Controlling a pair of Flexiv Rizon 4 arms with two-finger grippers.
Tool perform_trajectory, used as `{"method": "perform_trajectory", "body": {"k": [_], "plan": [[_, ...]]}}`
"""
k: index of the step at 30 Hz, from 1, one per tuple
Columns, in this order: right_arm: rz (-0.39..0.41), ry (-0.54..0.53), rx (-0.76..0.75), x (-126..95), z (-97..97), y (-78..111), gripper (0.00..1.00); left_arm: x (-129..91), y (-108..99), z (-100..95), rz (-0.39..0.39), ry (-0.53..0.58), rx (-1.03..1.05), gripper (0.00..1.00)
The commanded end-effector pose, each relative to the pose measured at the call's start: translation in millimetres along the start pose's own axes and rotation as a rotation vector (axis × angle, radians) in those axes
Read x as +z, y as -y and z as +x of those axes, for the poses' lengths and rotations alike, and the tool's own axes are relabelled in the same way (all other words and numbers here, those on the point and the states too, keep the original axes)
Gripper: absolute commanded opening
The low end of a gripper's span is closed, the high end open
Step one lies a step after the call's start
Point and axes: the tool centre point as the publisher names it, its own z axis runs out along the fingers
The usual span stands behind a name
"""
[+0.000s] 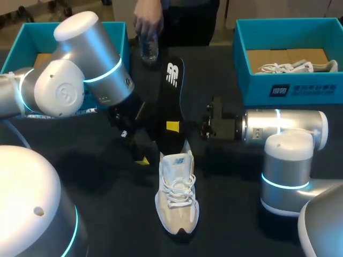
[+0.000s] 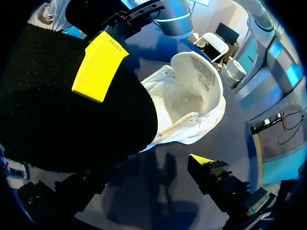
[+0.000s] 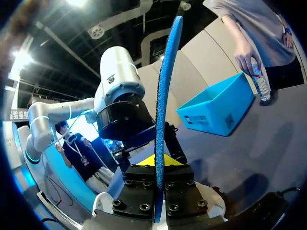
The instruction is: Take the shoe out of the shoebox, open the shoe tongue, remove and reinsert the insole, then place the shoe into the shoebox
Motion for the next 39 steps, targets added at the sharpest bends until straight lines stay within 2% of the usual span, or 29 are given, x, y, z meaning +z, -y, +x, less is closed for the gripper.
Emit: {"method": "perform_trajectory", "body": {"k": [1,12,39], "plan": [[-0.001,0.007,0.000,-3.2,1.1,2.6,0.00,4.4,0.6,0.9,-0.004,0.004,-0.001,1.00],[-0.006,0.008,-0.010,-8.3,-4.5,5.7,0.00,12.8,2.7,-0.9,-0.011,0.002,-0.010,1.00],[-0.023,-0.002,0.010,-9.9,-11.7,22.8,0.00,14.8,6.3,-3.8,-0.017,0.051,-0.048,1.00]]}}
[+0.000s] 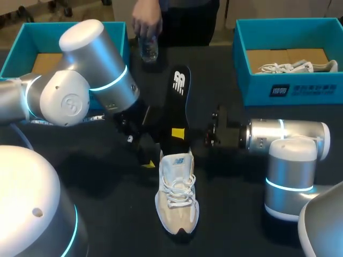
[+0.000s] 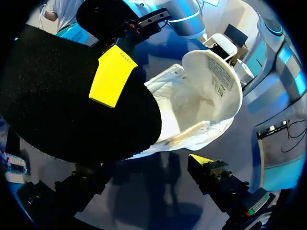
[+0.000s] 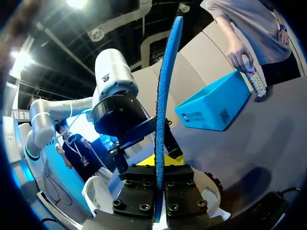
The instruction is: Take the shoe out of the shoebox, open the shoe tongue, remove and reinsert the insole, then place the shoe into the shoebox
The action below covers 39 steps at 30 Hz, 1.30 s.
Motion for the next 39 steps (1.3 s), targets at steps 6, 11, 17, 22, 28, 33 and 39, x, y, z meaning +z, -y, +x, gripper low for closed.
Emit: {"method": "perform_trajectory", "body": {"k": [6,11,17,22,28,33,39], "plan": [[0.013,-0.004,0.016,2.3,-2.9,4.1,0.00,0.9,0.3,-0.4,-0.001,0.000,0.001,1.00],[0.013,-0.010,0.040,2.8,-4.4,12.2,0.00,0.9,0.3,-0.4,-0.001,0.000,0.001,1.00],[-0.005,-0.006,0.056,1.2,0.0,21.9,0.00,0.9,0.3,-0.4,-0.001,0.000,0.001,1.00],[0.002,0.003,0.059,0.3,5.9,27.5,0.00,0.9,0.3,-0.4,-0.001,0.000,0.001,1.00],[0.016,0.005,0.070,-1.8,7.4,33.3,0.00,0.9,0.3,-0.4,-0.001,0.000,0.001,1.00],[0.038,-0.003,0.083,-0.5,7.5,35.5,0.00,0.9,0.3,-0.4,-0.001,0.000,0.001,1.00],[0.095,0.004,0.139,0.3,7.8,38.5,0.00,0.9,0.3,-0.4,-0.001,0.000,0.001,1.00]]}}
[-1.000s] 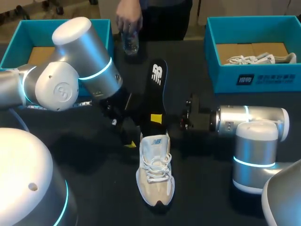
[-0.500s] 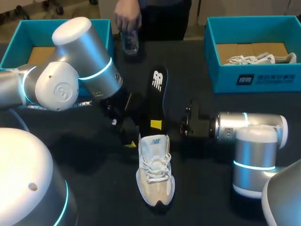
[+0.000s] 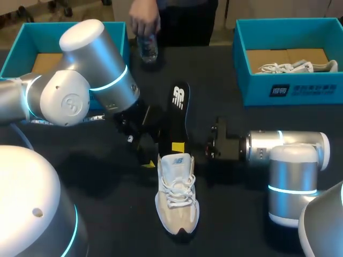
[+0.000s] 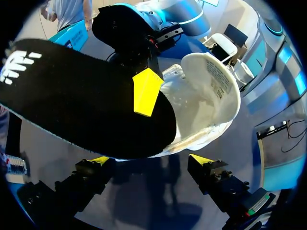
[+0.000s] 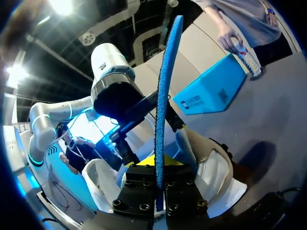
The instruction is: Take the shoe out of the shoebox, open the shoe tongue, remove and reinsert the insole, then place the shoe into the shoebox
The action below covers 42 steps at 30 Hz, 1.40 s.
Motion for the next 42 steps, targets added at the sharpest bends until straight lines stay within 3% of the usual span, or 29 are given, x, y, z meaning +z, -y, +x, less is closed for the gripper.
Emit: {"method": "perform_trajectory", "body": {"k": [1,21,28,30,37,39,40,42], "plan": [[0.054,0.008,0.020,3.5,0.8,-0.9,0.00,0.9,0.2,-0.3,-0.001,0.000,0.001,1.00],[0.004,-0.009,0.038,-5.3,-0.6,19.5,0.00,0.9,0.2,-0.3,-0.001,0.000,0.001,1.00],[0.012,-0.016,0.026,-2.2,1.8,13.6,0.00,0.9,0.2,-0.3,-0.001,0.000,0.001,1.00],[0.020,-0.019,0.021,-1.5,2.2,10.9,0.13,0.9,0.2,-0.3,-0.001,0.000,0.001,1.00],[0.038,-0.021,0.003,-1.0,6.2,5.5,0.15,0.9,0.2,-0.3,-0.001,0.000,0.001,1.00],[0.045,-0.019,-0.001,-0.3,7.7,3.7,0.21,0.9,0.2,-0.3,-0.001,0.000,0.001,1.00],[0.049,-0.018,-0.004,-0.1,8.3,3.1,0.29,0.9,0.2,-0.3,-0.001,0.000,0.001,1.00],[0.052,-0.016,-0.006,0.0,9.1,2.6,0.29,0.9,0.2,-0.3,-0.001,0.000,0.001,1.00]]}}
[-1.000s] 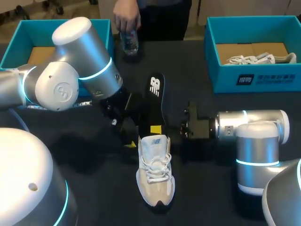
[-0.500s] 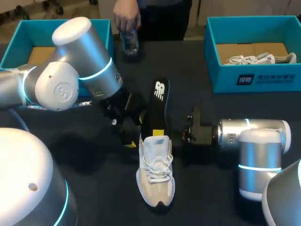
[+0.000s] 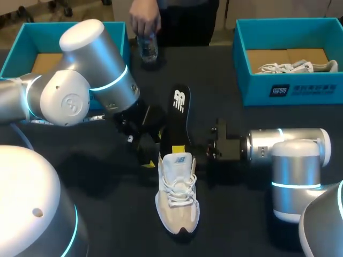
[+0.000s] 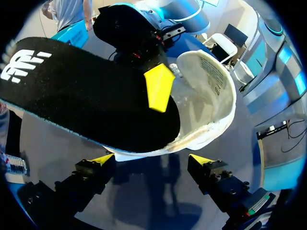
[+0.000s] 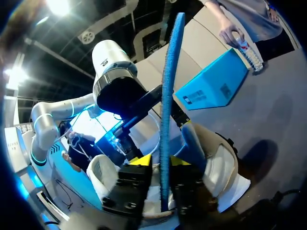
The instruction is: Take the shoe out of the shoebox, open the shoe tongue, remove and reinsert the insole, then place the shoe into the shoebox
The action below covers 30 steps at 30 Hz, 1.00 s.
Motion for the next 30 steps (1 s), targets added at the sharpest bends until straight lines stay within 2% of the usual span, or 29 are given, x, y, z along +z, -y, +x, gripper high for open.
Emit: {"method": "perform_trajectory", "body": {"k": [1,4,13,19,22,24,26,27,30], "plan": [[0.013,0.007,-0.002,2.0,2.0,-2.5,0.29,0.9,0.2,-0.3,-0.001,0.000,0.001,1.00],[0.017,0.003,-0.010,2.0,2.2,-5.9,0.29,0.9,0.2,-0.3,-0.001,0.000,0.001,1.00],[0.048,0.004,-0.038,4.0,2.7,-25.7,0.37,0.9,0.2,-0.3,-0.001,0.000,0.001,1.00],[0.064,0.002,-0.057,7.8,-1.4,-40.9,0.36,0.9,0.2,-0.3,-0.001,0.000,0.001,1.00],[0.063,-0.002,-0.061,9.7,-4.7,-44.9,0.29,0.9,0.2,-0.3,-0.001,0.000,0.001,1.00],[0.061,-0.008,-0.063,10.4,-6.4,-47.3,0.12,0.9,0.2,-0.3,-0.001,0.000,0.001,1.00],[0.055,-0.013,-0.056,10.5,-8.1,-48.2,0.07,0.9,0.2,-0.3,-0.001,0.000,0.001,1.00],[0.051,-0.018,-0.053,10.5,-10.0,-48.3,0.00,0.9,0.2,-0.3,-0.001,0.000,0.001,1.00],[0.041,-0.023,-0.045,10.9,-12.0,-44.3,0.00,0.9,0.2,-0.3,-0.001,0.000,0.001,1.00]]}}
